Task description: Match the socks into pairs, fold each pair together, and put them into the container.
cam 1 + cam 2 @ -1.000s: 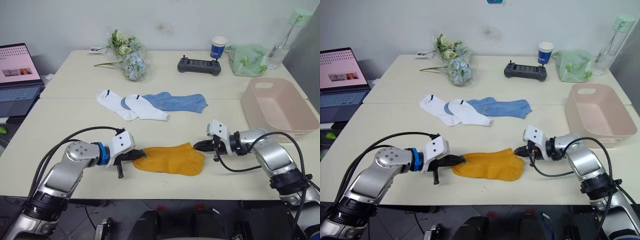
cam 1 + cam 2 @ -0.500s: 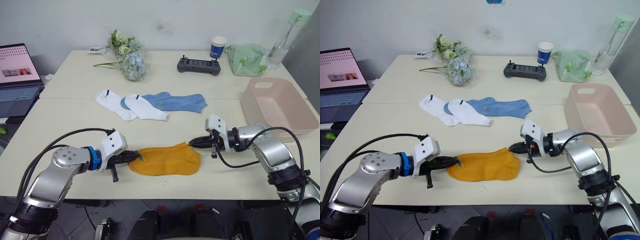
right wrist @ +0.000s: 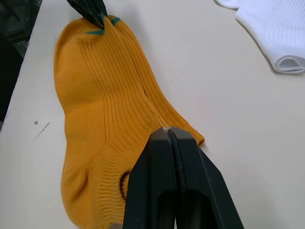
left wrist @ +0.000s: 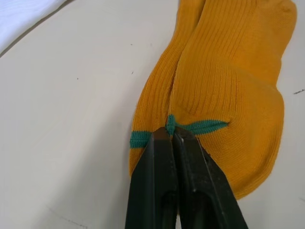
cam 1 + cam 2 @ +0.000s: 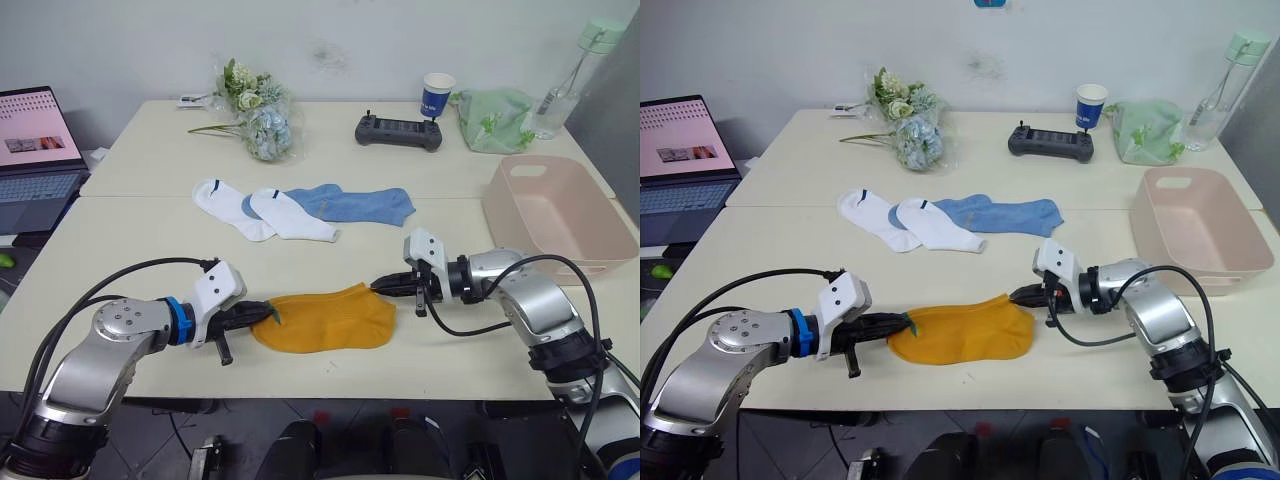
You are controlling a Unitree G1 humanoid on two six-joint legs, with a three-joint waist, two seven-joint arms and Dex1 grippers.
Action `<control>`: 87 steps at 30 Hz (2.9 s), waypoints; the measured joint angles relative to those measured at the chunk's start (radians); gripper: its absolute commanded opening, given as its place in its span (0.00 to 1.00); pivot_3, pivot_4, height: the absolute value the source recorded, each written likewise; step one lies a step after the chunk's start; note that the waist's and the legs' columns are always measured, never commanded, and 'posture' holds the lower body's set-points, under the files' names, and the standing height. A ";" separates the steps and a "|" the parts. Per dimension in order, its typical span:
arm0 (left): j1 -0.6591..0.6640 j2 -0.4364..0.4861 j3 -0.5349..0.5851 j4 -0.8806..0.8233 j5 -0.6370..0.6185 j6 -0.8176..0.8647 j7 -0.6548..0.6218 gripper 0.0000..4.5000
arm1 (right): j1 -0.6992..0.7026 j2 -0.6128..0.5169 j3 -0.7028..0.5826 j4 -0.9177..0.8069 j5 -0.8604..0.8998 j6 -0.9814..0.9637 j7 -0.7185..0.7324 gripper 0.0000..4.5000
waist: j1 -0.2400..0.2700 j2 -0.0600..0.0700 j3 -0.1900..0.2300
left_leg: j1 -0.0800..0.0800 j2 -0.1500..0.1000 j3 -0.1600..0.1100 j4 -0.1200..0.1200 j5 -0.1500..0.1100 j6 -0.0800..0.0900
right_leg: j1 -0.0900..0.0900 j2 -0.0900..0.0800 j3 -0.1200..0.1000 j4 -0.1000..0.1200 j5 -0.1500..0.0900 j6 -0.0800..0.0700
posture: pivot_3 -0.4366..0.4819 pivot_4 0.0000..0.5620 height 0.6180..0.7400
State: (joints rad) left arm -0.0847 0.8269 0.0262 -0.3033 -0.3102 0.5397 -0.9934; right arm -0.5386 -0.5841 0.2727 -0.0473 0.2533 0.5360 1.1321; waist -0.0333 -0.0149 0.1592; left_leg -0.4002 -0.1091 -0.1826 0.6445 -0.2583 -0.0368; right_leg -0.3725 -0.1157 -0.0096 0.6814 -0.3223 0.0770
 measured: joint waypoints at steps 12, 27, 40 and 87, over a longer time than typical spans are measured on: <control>0.028 0.023 0.069 0.038 -0.073 0.021 -0.038 0.49 | 0.000 0.000 0.007 -0.019 0.001 0.004 -0.004 0.00 | 0.000 0.000 0.000 | 0.000 0.000 0.000 0.000 0.000 0.000 | 0.000 0.000 0.000 0.000 0.000 0.000 | 0.48 0.27 1.00; -0.051 -0.045 -0.025 0.120 -0.046 0.018 -0.025 0.49 | 0.000 0.000 0.016 -0.064 0.003 0.043 -0.003 0.00 | -0.001 0.000 0.000 | 0.000 0.000 0.000 0.000 0.000 0.000 | 0.000 0.000 0.000 0.000 0.000 0.000 | 0.48 0.27 1.00; -0.067 -0.045 -0.041 0.144 -0.052 0.019 -0.058 0.49 | 0.003 -0.001 0.018 -0.069 0.004 0.059 -0.006 0.00 | -0.001 0.000 0.000 | 0.000 0.000 0.000 0.000 0.000 0.000 | 0.000 0.000 0.000 0.000 0.000 0.000 | 0.48 0.27 1.00; -0.034 -0.006 -0.014 0.033 -0.039 -0.033 -0.056 0.01 | 0.010 -0.036 0.011 -0.137 0.048 0.082 -0.001 0.00 | 0.000 0.000 0.000 | 0.000 0.000 0.000 0.000 0.000 0.000 | 0.000 0.000 0.000 0.000 0.000 0.000 | 0.48 0.27 1.00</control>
State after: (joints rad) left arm -0.1189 0.8208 0.0118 -0.2706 -0.3488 0.5065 -1.0497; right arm -0.5287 -0.6198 0.2840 -0.1847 0.3008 0.6181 1.1308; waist -0.0337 -0.0148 0.1591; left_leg -0.4002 -0.1090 -0.1828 0.6444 -0.2583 -0.0368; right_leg -0.3726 -0.1161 -0.0096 0.6814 -0.3223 0.0770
